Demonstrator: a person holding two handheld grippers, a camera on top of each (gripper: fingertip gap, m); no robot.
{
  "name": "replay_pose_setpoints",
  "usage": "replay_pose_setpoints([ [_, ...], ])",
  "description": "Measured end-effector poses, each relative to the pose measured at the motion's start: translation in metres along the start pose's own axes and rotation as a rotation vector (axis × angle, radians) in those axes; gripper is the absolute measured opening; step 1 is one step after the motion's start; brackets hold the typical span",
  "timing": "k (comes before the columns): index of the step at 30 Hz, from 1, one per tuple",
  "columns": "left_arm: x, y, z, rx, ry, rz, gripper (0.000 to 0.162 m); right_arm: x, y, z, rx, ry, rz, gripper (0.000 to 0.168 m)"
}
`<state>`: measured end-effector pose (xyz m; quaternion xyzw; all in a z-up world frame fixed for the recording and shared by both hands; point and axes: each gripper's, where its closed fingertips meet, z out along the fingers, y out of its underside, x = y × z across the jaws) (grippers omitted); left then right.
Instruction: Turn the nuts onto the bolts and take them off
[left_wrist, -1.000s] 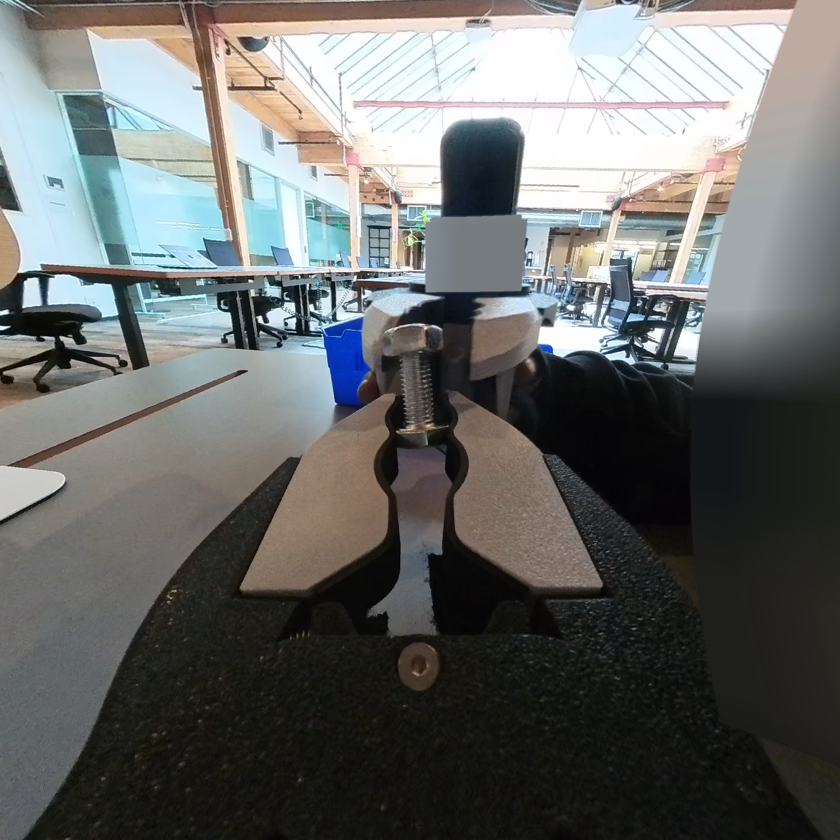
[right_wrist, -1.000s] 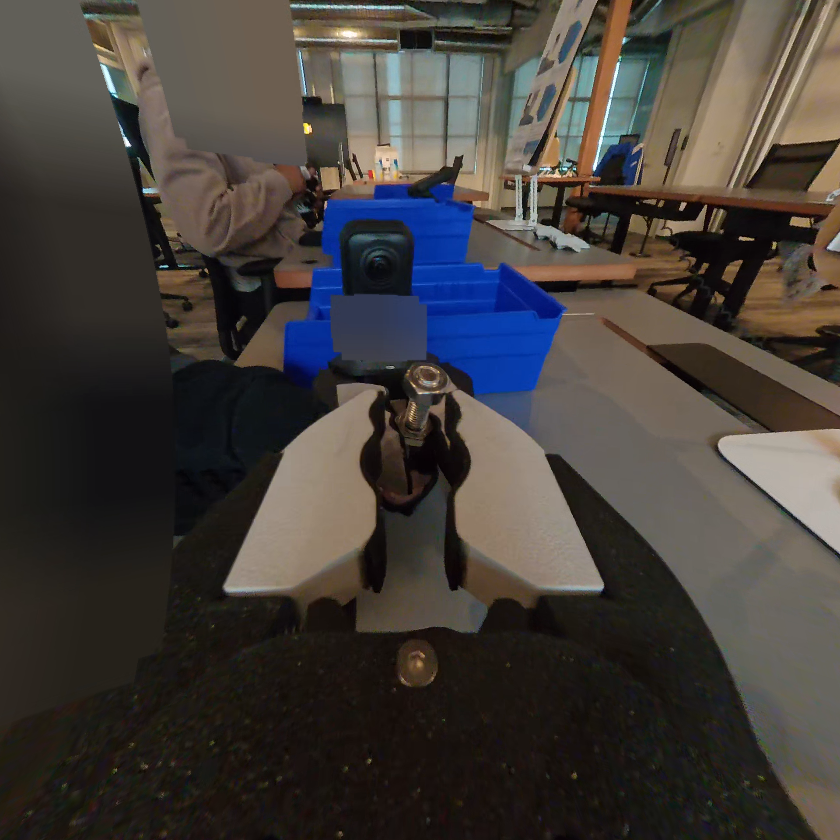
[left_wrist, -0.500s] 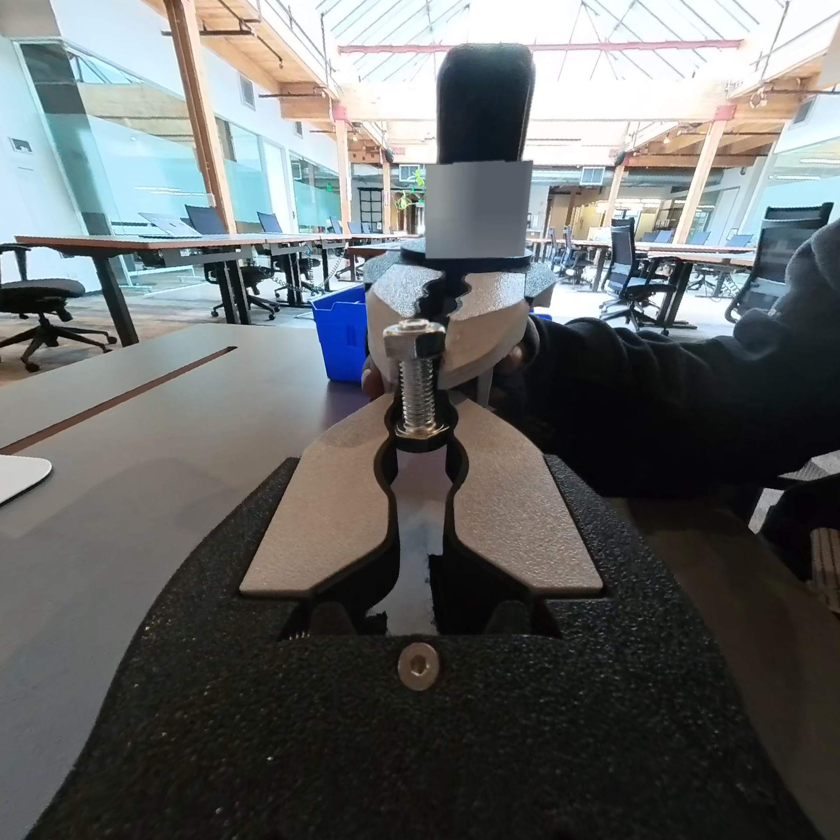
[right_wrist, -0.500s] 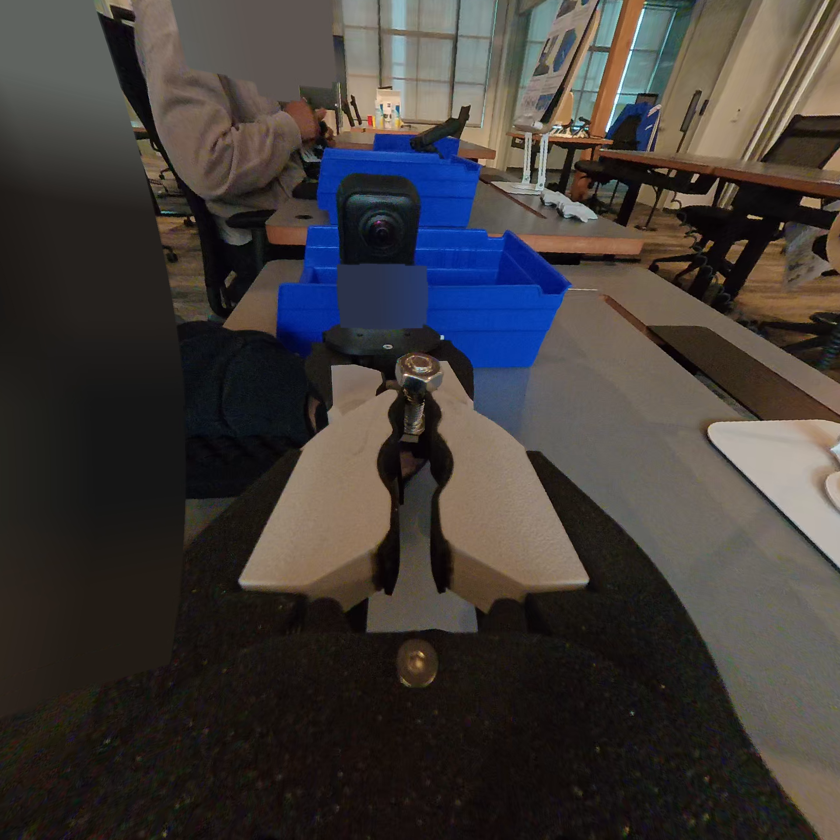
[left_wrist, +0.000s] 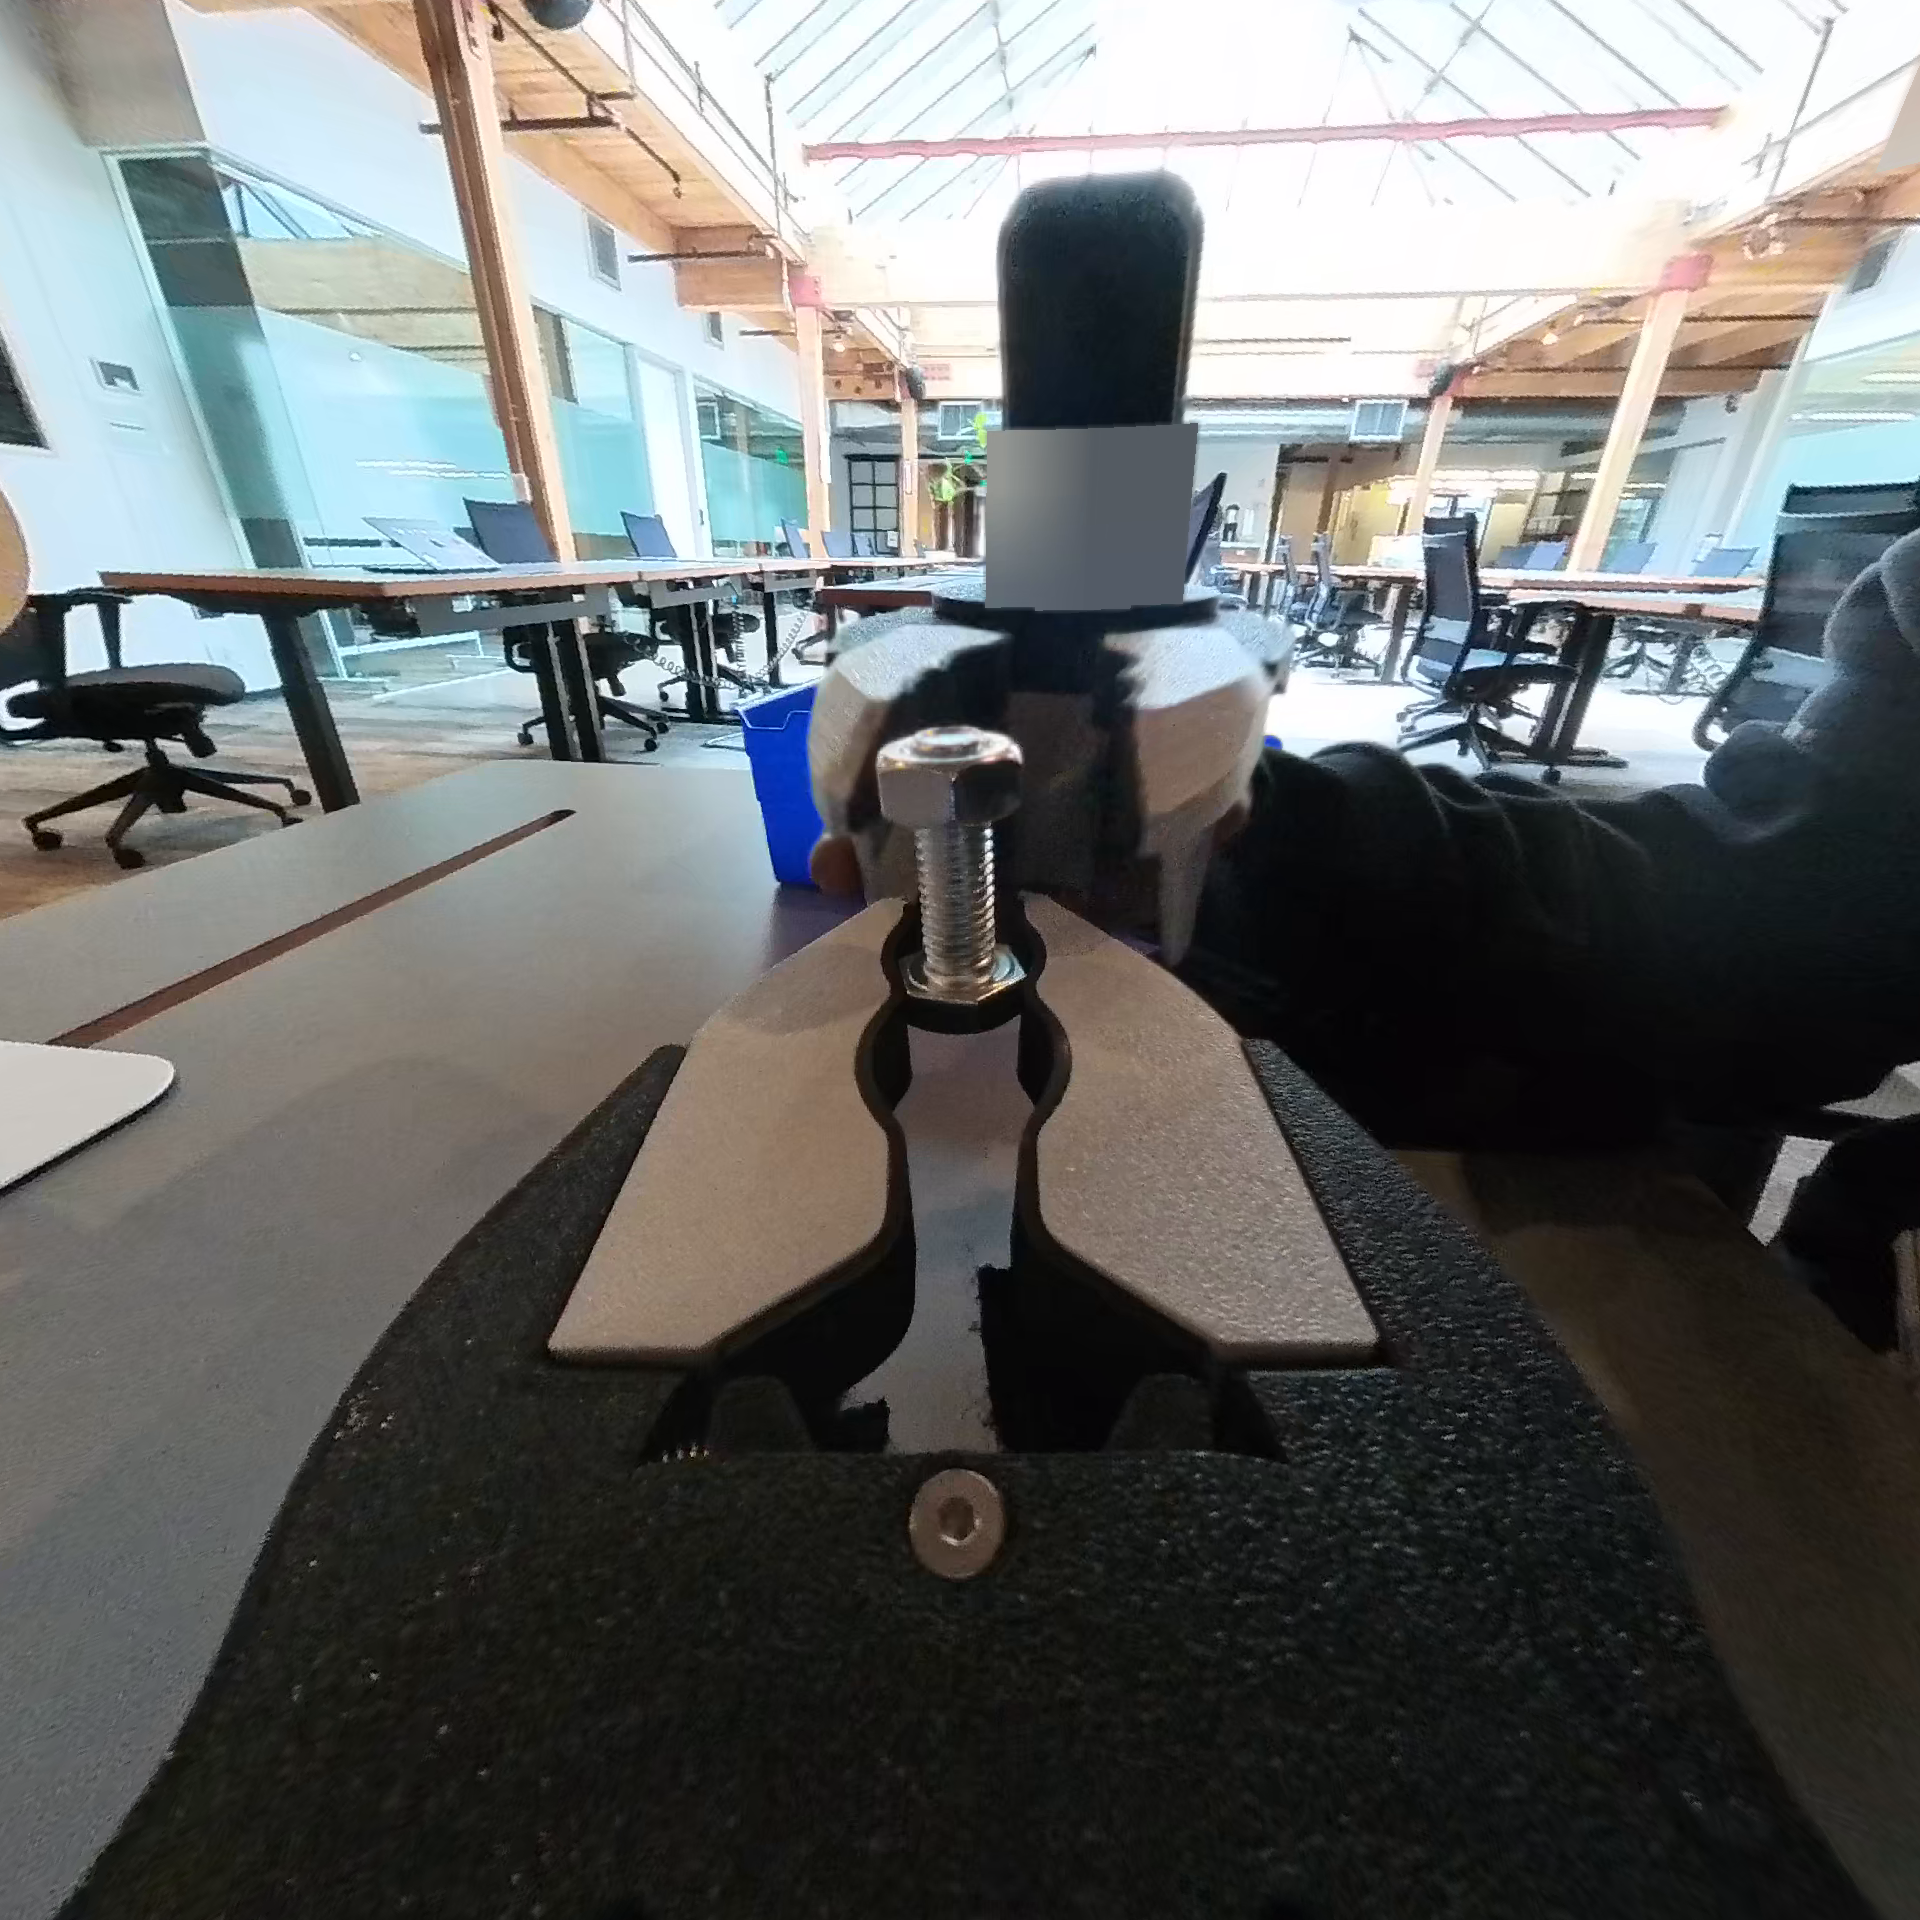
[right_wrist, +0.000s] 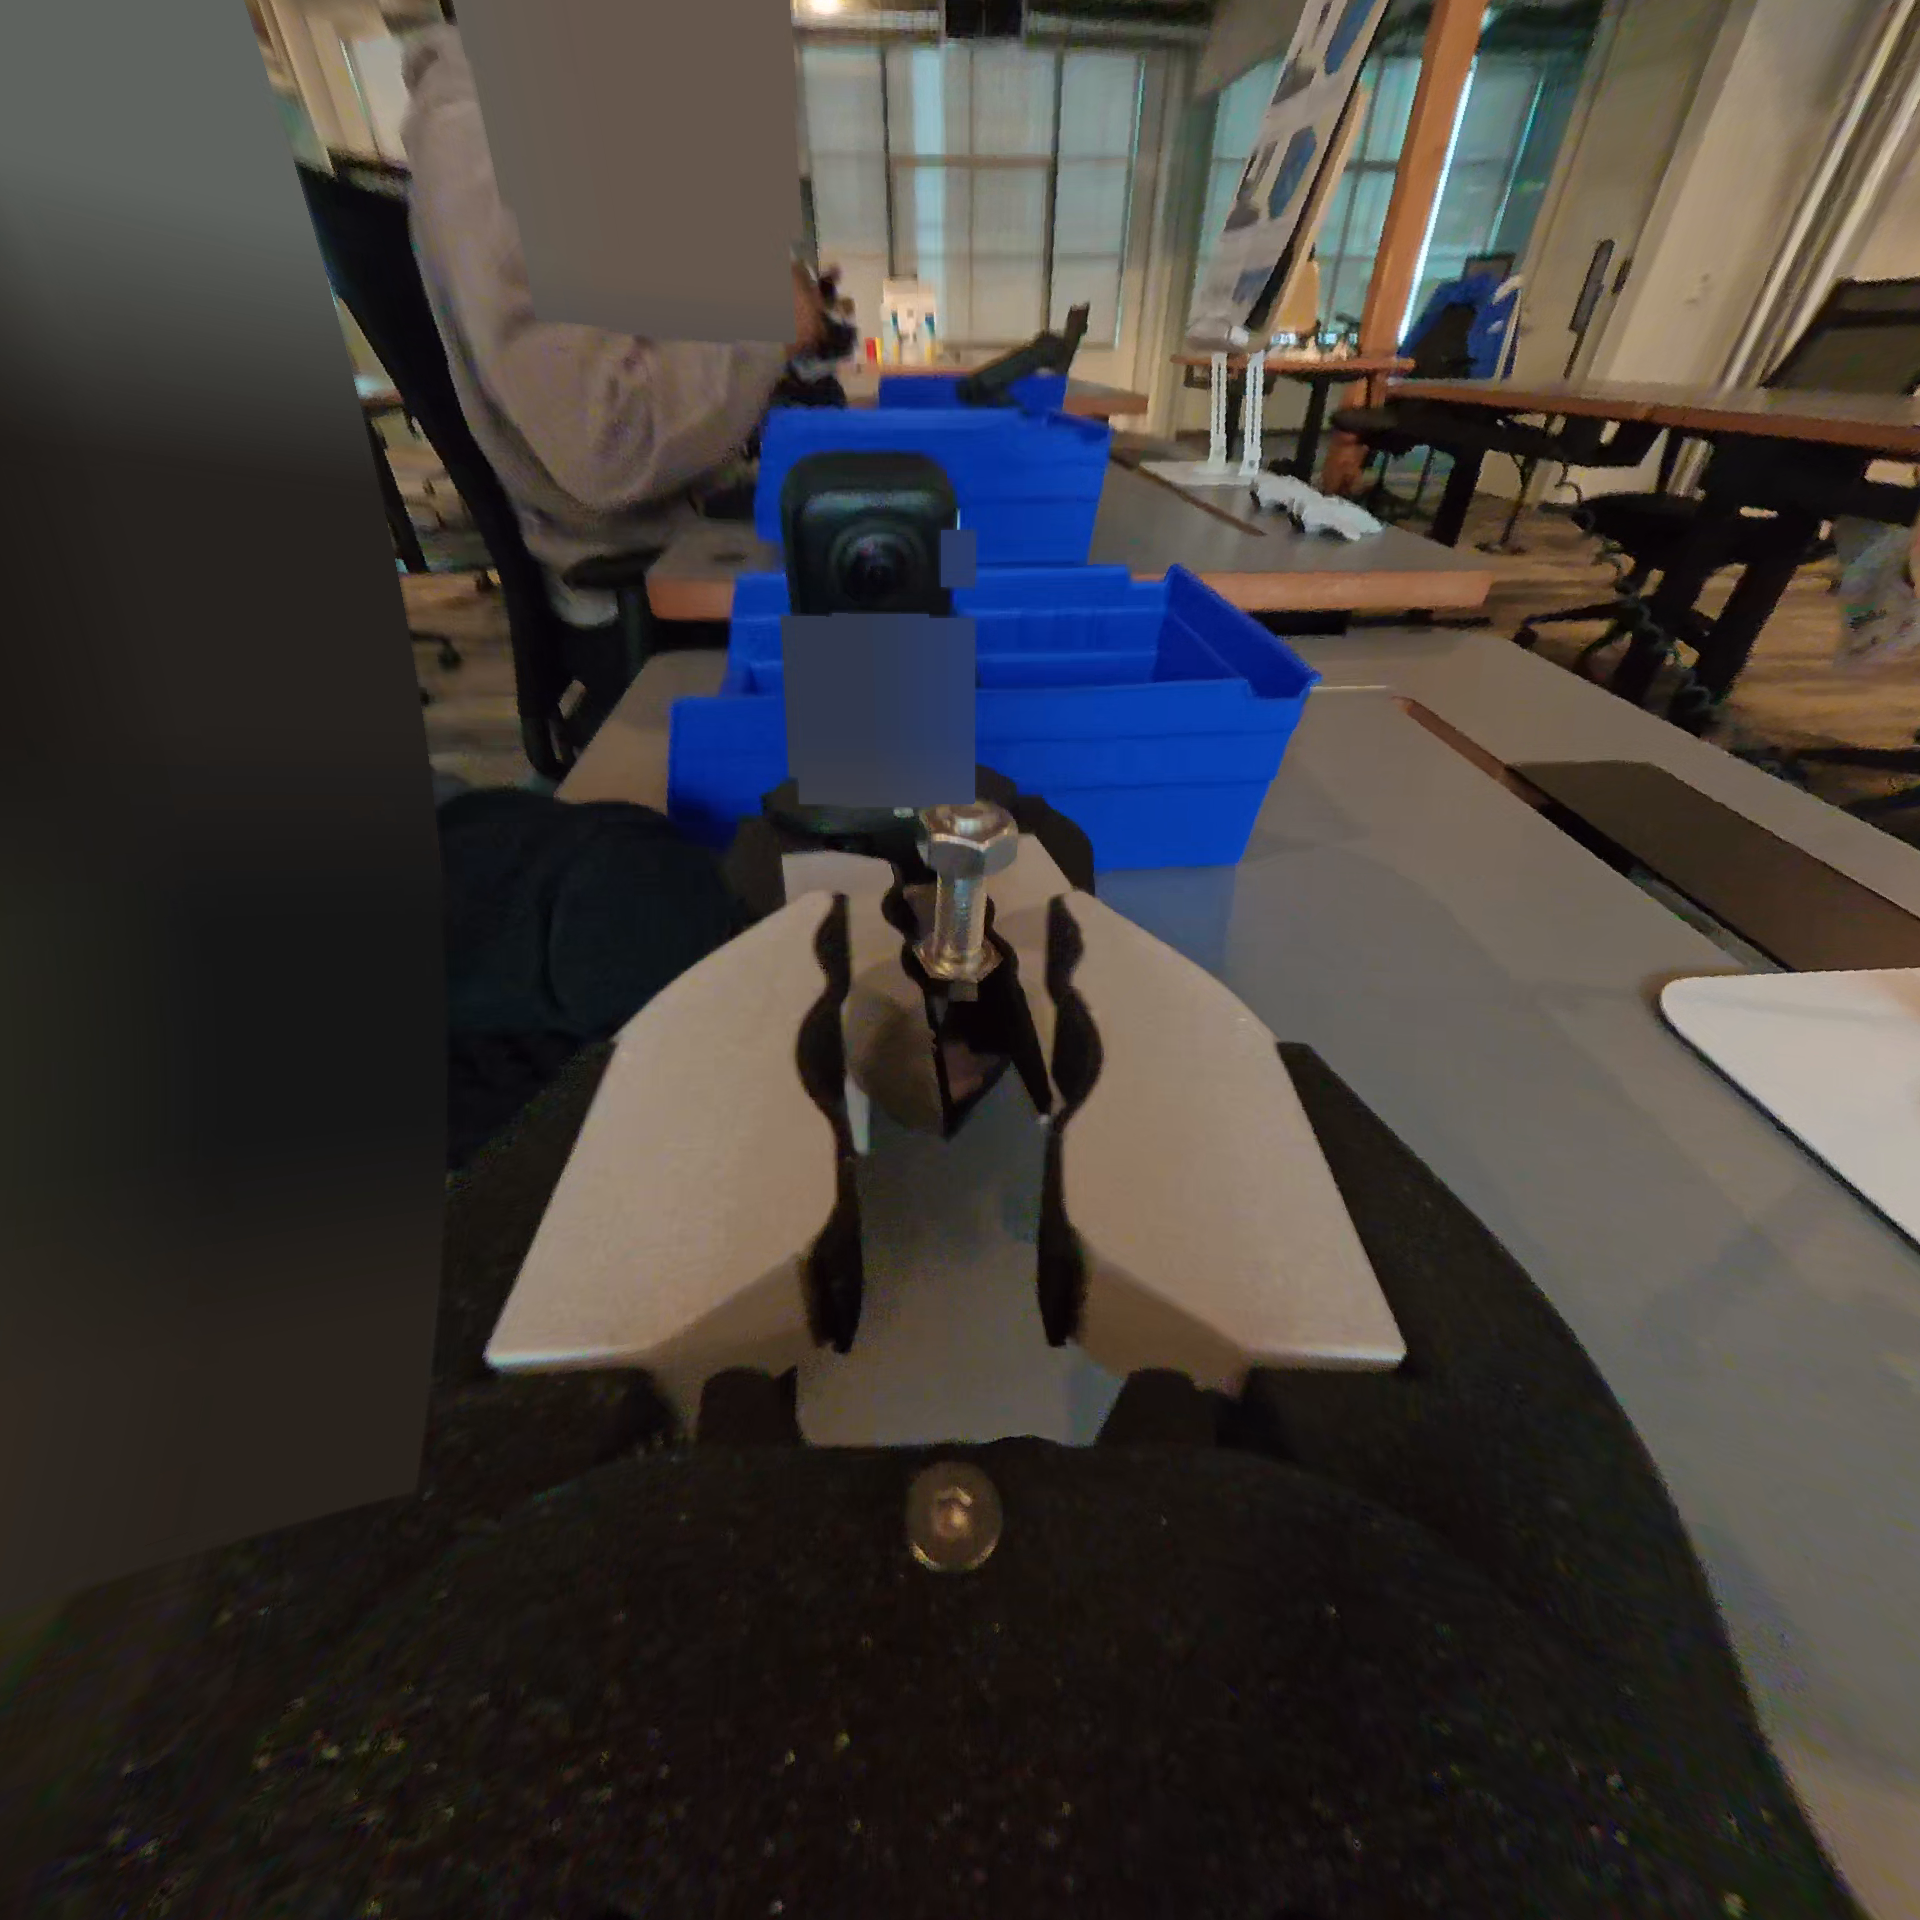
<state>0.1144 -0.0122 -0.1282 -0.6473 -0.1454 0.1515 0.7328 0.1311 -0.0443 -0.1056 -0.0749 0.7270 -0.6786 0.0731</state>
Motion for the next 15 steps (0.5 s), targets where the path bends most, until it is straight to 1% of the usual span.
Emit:
replay_pose_setpoints([
  [2,0.0,0.001,0.001,-0.007,-0.002,0.008,0.016,-0.002,-0.008,0.001,0.054,-0.017,0.039,0.051],
  [4,0.0,0.002,0.001,-0.012,-0.004,0.01,0.016,-0.004,-0.01,0.002,0.064,-0.036,0.048,0.054],
  [9,-0.002,0.0,-0.001,-0.002,-0.015,0.003,0.016,-0.013,-0.014,-0.005,0.08,-0.083,0.005,0.037],
  [12,0.0,0.002,0.001,-0.012,-0.004,0.005,0.016,-0.005,-0.013,-0.005,0.085,-0.041,0.023,0.027],
  [15,0.0,0.003,0.001,-0.015,-0.001,0.004,0.016,-0.005,-0.007,0.0,0.047,-0.033,0.009,0.032],
])
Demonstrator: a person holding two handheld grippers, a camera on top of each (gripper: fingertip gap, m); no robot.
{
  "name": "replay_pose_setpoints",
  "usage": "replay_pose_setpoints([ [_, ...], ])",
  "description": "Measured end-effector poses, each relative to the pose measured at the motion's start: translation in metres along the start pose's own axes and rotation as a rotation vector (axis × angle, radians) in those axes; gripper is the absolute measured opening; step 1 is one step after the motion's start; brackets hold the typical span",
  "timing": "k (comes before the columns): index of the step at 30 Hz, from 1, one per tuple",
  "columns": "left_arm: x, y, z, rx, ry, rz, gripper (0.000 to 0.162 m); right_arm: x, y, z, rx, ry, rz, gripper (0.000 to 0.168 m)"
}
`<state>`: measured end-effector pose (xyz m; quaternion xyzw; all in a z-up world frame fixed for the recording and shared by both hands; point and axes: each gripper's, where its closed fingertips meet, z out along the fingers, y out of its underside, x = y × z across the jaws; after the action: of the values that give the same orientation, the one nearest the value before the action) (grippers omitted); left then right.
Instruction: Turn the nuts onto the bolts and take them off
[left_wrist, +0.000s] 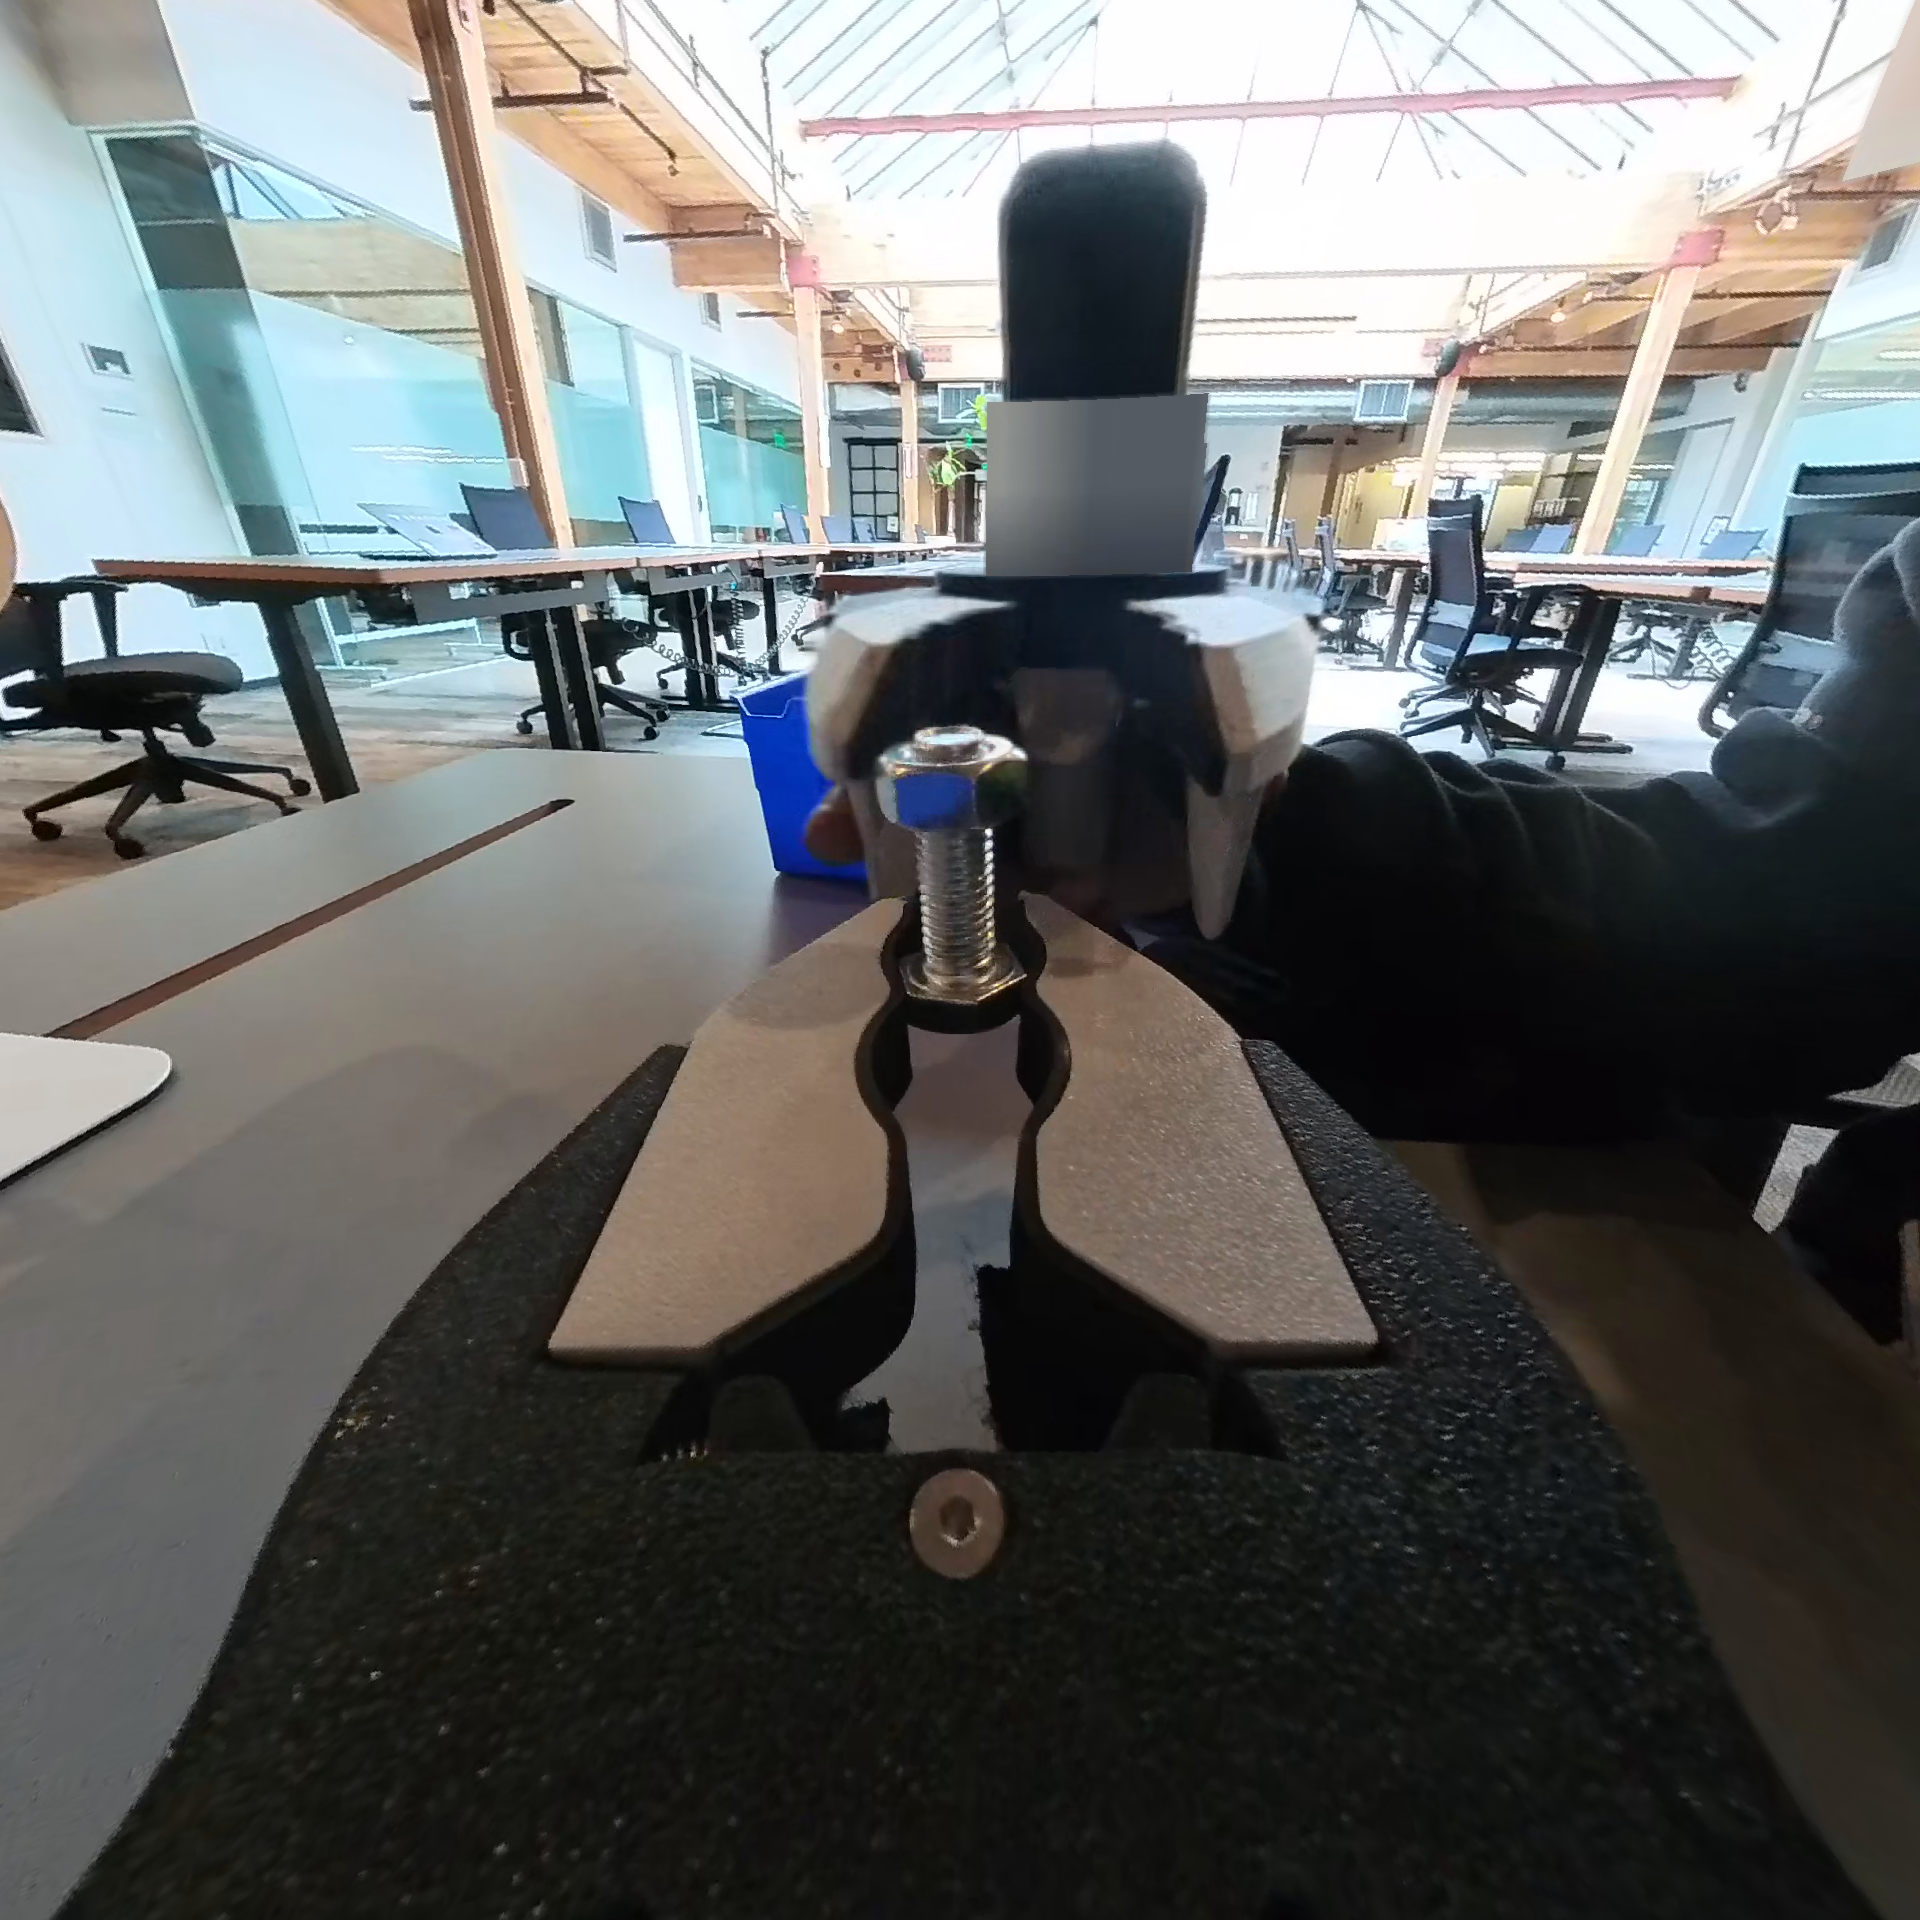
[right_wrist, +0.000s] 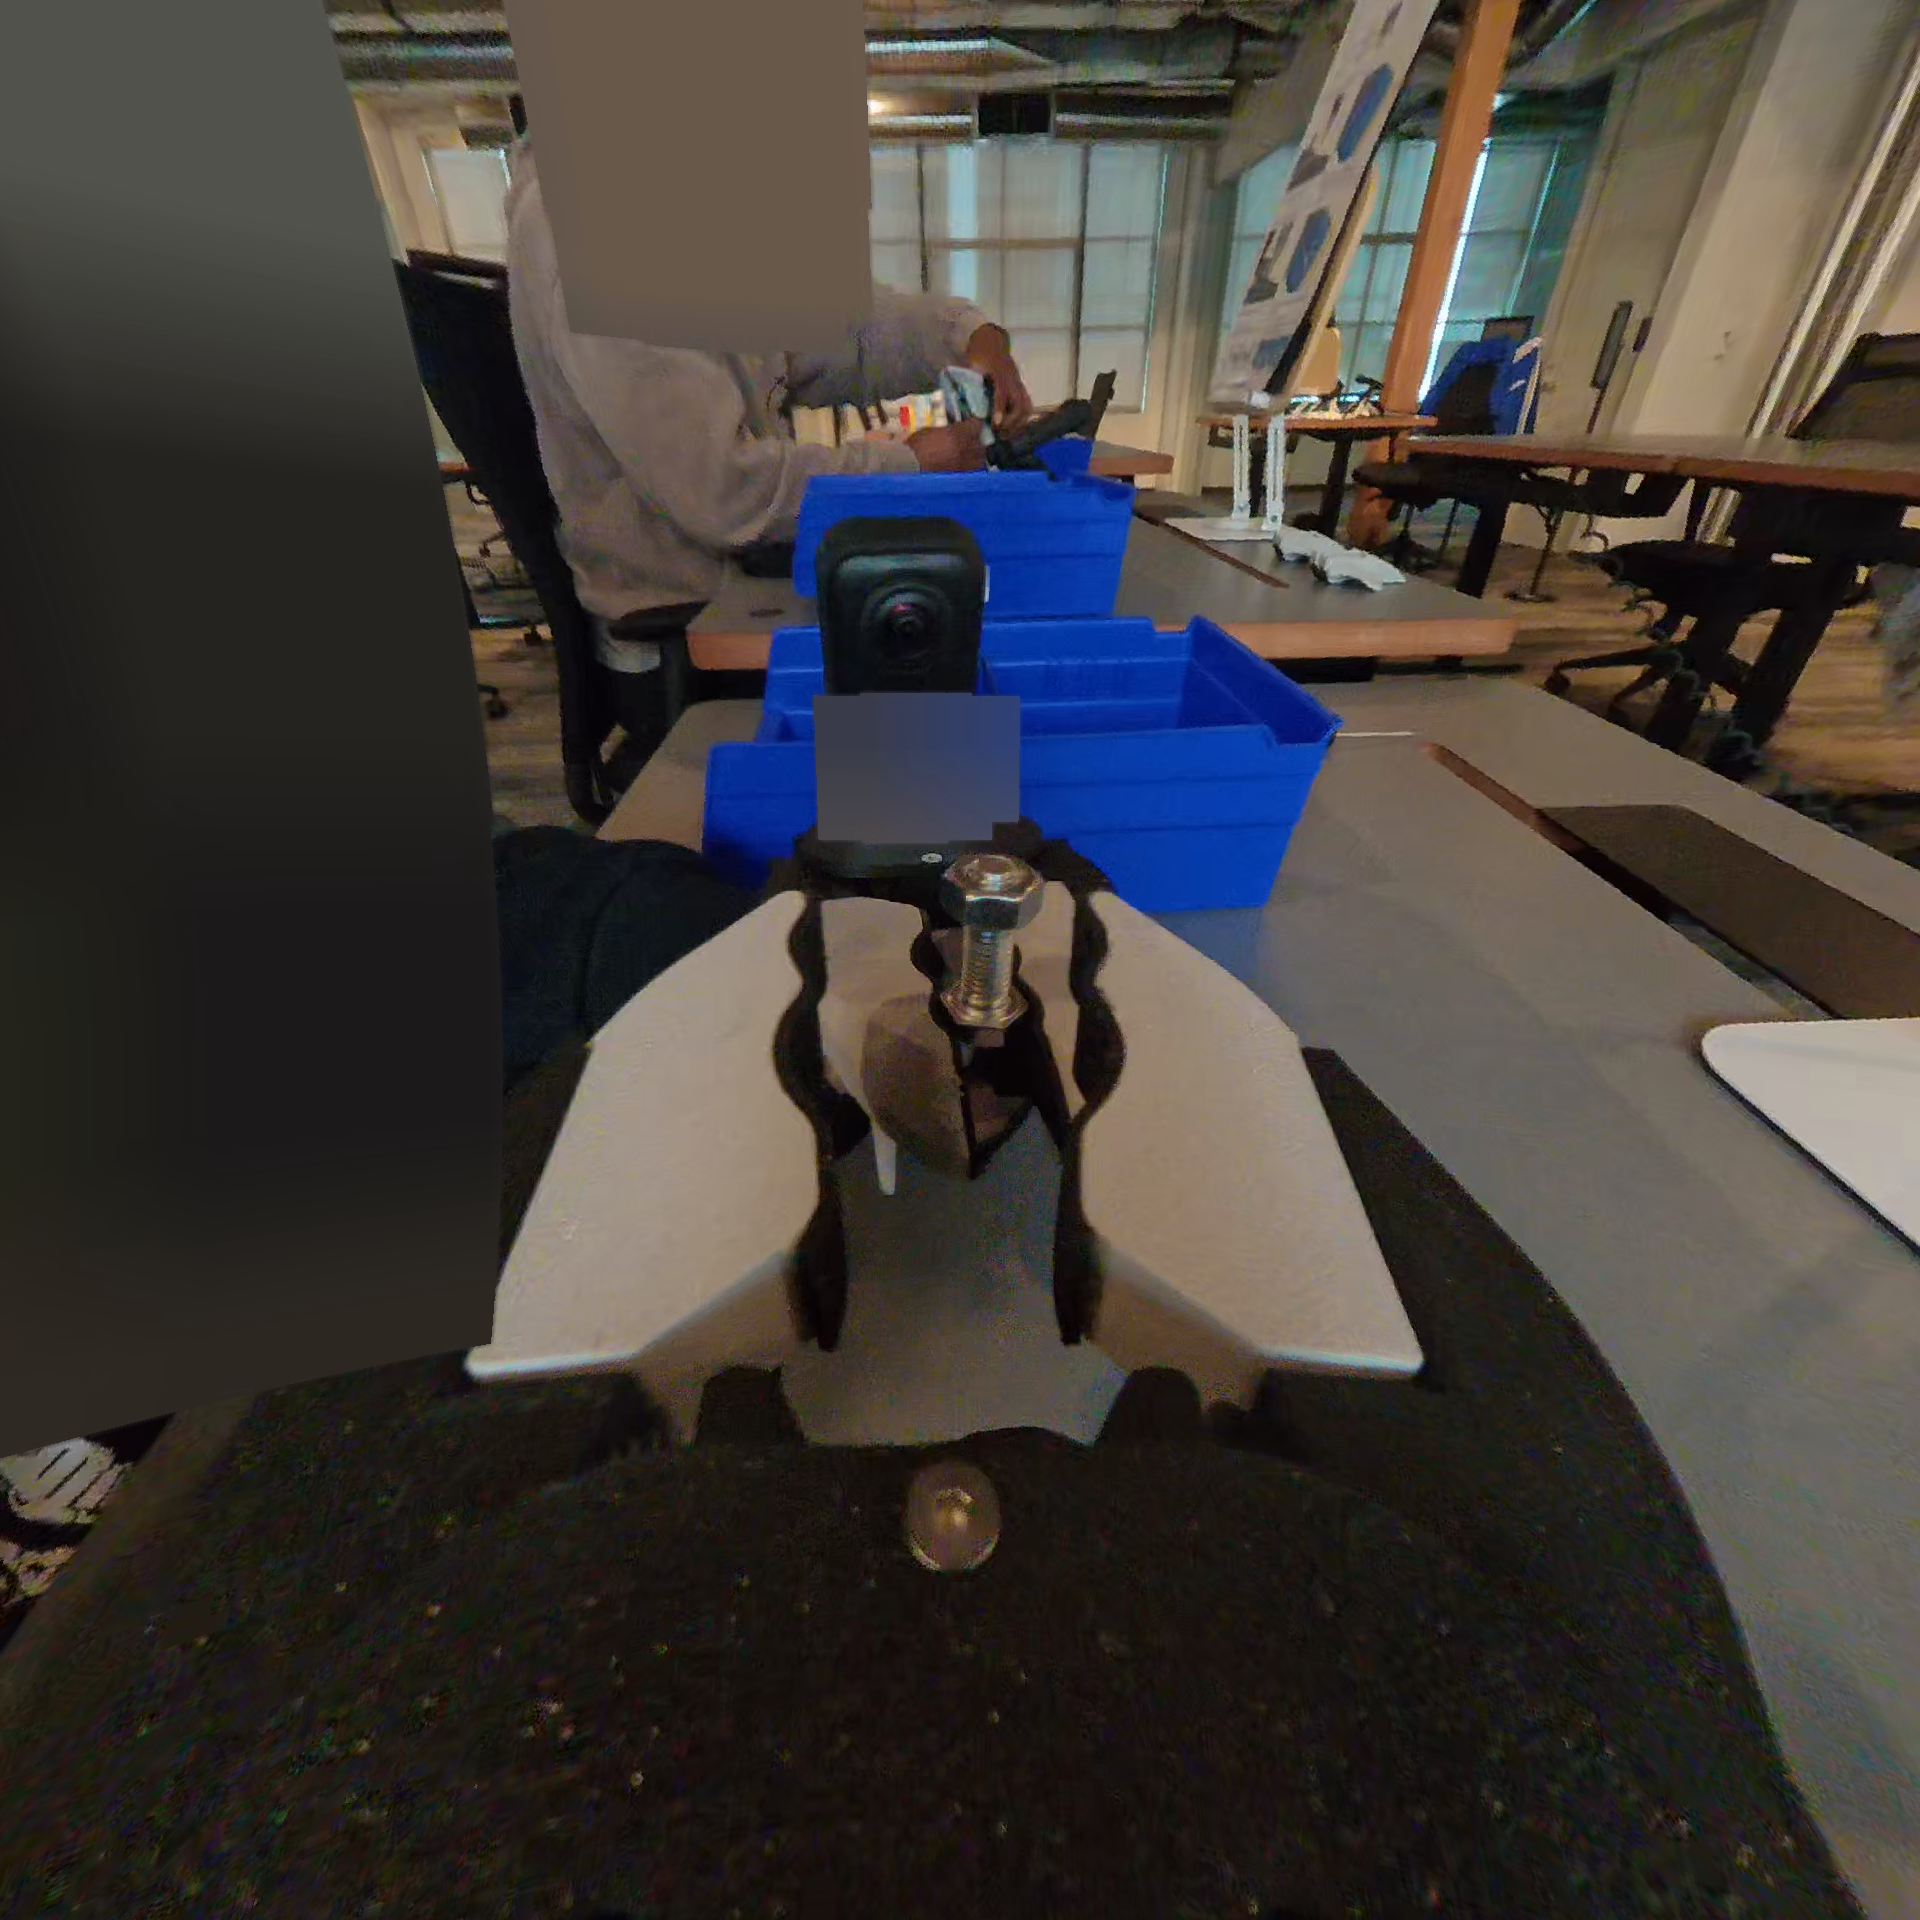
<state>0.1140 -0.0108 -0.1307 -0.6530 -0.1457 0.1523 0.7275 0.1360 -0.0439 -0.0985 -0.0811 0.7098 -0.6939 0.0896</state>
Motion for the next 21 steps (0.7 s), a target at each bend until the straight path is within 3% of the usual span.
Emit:
replay_pose_setpoints([
  [4,-0.001,0.0,-0.001,0.002,-0.003,-0.005,0.016,-0.009,-0.007,-0.006,0.039,-0.053,-0.025,0.035],
  [7,0.001,0.001,0.001,-0.007,0.009,-0.001,0.016,0.002,-0.005,-0.005,0.033,0.012,-0.003,0.036],
  [9,0.002,0.001,0.001,-0.008,0.011,-0.002,0.016,0.002,0.0,0.0,0.003,0.012,0.002,0.05],
  [12,0.002,0.0,0.0,-0.002,0.01,0.001,0.016,-0.002,0.001,-0.001,-0.014,-0.006,-0.027,0.026],
  [14,0.001,0.001,0.0,-0.005,0.007,-0.006,0.016,-0.006,-0.005,-0.007,0.031,-0.042,-0.025,0.0],
  [15,0.001,0.001,0.001,-0.005,0.011,-0.005,0.016,-0.004,-0.008,-0.009,0.055,-0.031,-0.013,0.0],
  [19,0.003,0.002,0.001,-0.01,0.016,-0.003,0.016,0.004,-0.001,-0.002,0.013,0.02,-0.007,0.046],
  [21,0.002,0.002,0.001,-0.008,0.014,-0.004,0.016,-0.001,0.003,0.001,-0.011,-0.007,-0.011,0.043],
])
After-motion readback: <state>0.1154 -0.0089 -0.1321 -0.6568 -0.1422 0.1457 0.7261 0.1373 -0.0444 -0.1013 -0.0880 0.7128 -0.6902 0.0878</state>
